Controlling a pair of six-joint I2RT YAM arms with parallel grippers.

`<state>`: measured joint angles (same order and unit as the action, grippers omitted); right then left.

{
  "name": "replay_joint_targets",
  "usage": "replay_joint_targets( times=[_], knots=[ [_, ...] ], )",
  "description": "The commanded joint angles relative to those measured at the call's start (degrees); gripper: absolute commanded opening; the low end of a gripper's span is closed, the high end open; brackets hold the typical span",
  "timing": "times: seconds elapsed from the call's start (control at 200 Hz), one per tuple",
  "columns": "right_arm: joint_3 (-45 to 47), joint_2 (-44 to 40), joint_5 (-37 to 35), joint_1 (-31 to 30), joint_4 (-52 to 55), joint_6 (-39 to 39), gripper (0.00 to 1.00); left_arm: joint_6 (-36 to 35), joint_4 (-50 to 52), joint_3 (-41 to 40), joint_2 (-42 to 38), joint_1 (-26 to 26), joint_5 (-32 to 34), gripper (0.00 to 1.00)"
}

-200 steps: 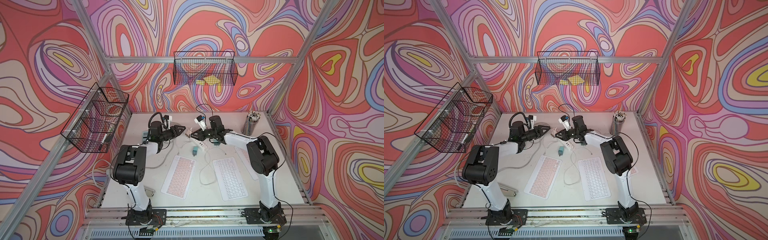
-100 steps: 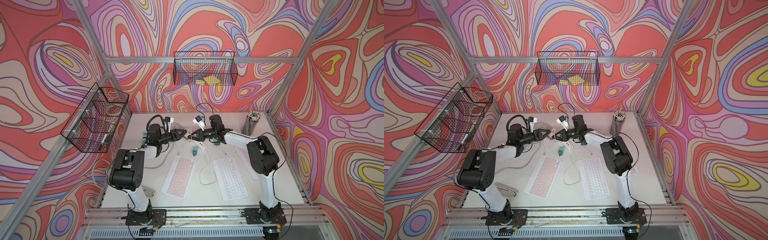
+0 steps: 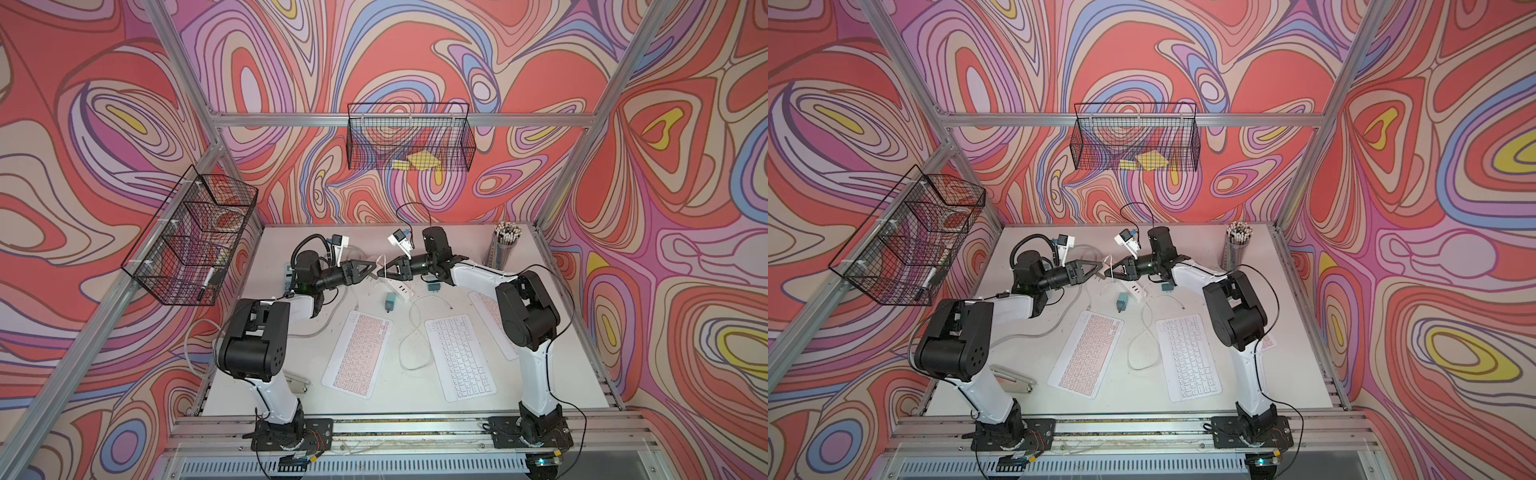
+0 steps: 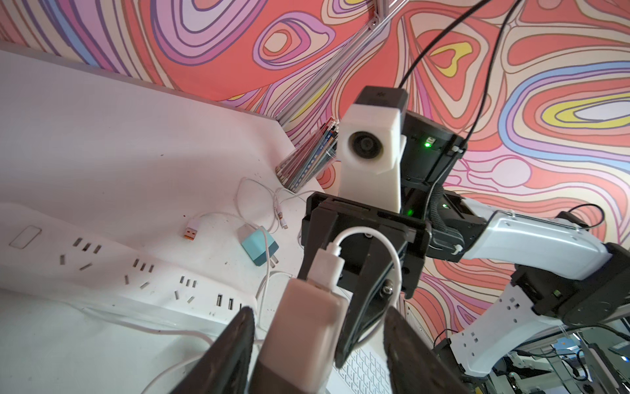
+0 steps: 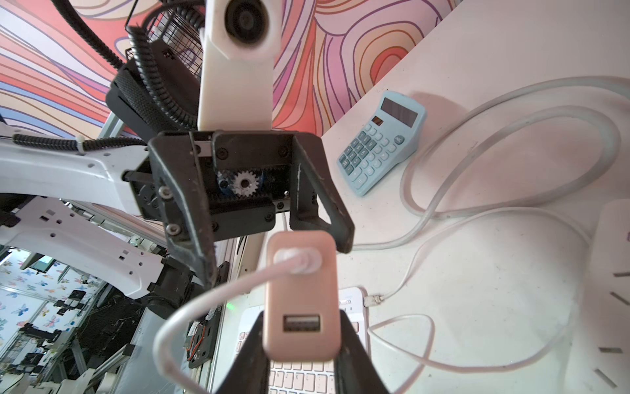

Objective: Unplug the wireless keyboard
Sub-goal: Remove the power cord from the plug.

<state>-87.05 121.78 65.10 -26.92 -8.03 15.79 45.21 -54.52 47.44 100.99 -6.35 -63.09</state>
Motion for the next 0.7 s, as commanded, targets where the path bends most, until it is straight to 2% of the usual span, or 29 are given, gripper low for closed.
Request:
replay_joint_targets(
  times=[0.0,0.1,0.27,0.32,0.531,0.621,0.696],
  knots=[
    [-0.3,-0.3,3.7,0.1,-2.1,0.7,0.09,6.1,-10.9,-0.2,2.3,-0.3,-4.1,0.57],
    [-0.1,-0.4,4.1,0.1,-2.6,1.1,0.09,5.4,-9.6,0.1,2.5,-0.9,-4.3,0.57],
    [0.4,-0.8,4.3,0.1,-4.2,2.1,0.09,-7.3,9.6,1.2,-1.6,-2.1,-1.9,0.55],
    [0.4,-0.7,4.3,0.2,-4.3,2.2,0.09,-8.9,12.2,1.3,-2.7,-2.1,-1.4,0.54],
    [1.2,-0.1,4.9,0.3,-6.6,3.8,0.09,-6.1,9.0,1.0,-3.3,-2.0,-1.3,0.46],
    [1.7,-0.3,5.2,0.3,-6.4,3.5,0.09,-2.7,3.6,0.7,-2.3,-1.9,-1.8,0.45],
    [2.3,-0.6,5.3,0.7,-6.4,3.4,0.09,2.1,-3.5,0.1,-1.1,-1.6,-2.0,0.49]
  ],
)
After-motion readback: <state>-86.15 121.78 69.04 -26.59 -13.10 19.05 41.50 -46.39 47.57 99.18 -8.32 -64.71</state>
